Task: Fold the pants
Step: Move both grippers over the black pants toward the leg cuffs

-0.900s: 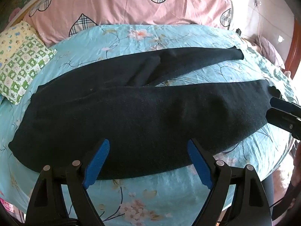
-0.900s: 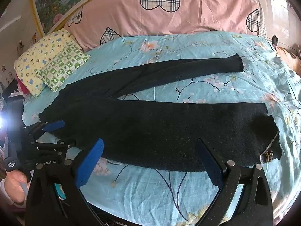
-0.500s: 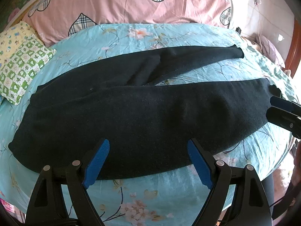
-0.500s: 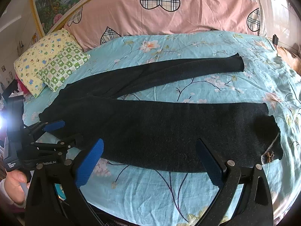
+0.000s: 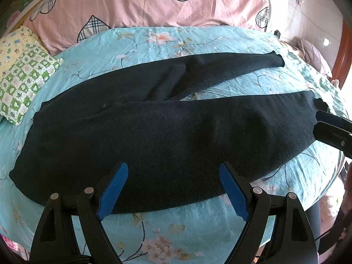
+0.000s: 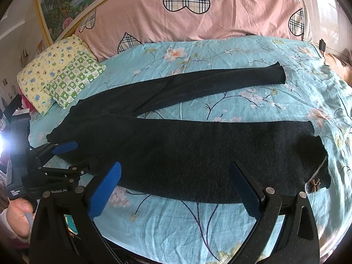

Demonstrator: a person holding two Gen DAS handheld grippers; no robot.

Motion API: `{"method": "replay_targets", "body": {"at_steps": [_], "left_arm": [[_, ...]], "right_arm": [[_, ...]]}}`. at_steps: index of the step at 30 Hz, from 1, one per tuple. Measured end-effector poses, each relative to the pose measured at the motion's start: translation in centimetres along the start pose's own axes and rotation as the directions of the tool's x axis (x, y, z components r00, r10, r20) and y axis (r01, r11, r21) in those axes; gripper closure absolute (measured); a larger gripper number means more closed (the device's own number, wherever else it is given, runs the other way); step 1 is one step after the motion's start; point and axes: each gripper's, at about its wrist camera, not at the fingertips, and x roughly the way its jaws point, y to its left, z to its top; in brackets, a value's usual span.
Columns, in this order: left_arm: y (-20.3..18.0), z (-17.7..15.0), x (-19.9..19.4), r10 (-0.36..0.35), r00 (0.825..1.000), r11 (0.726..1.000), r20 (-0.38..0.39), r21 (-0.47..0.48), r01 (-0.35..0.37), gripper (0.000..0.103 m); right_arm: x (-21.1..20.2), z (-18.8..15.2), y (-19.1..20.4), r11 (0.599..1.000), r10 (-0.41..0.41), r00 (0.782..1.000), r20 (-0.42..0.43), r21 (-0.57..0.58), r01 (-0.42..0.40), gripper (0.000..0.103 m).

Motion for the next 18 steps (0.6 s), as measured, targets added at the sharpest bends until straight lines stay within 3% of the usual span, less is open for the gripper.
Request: {"method": "replay_targets", "body": {"at_steps": [8,16,18], "left_arm": [[0.5,0.9,0.2,-0.018,1.0,1.0,-0.005,0.003,0.018,0.017],[0.7,2.2,0.9,-0.045,0.999,0.999,-0.01,0.013,0.045,0.017],[0.6,2.6,1.0,-0.045,0.999,0.999,-0.004,0.017,0.045,0.018]], "right_arm": [[-0.2,0.7,0.0,1.0,0.01,1.0,-0.009,0.018,-0.01,0.005],[-0.3,1.5,-2.0,0.999,0.029,0.997,0.073,0.021,-0.031,0.005],[-0.4,1.7,-2.3,0.998,0.055,0.99,0.132,0.025,-0.058,0.005]]}}
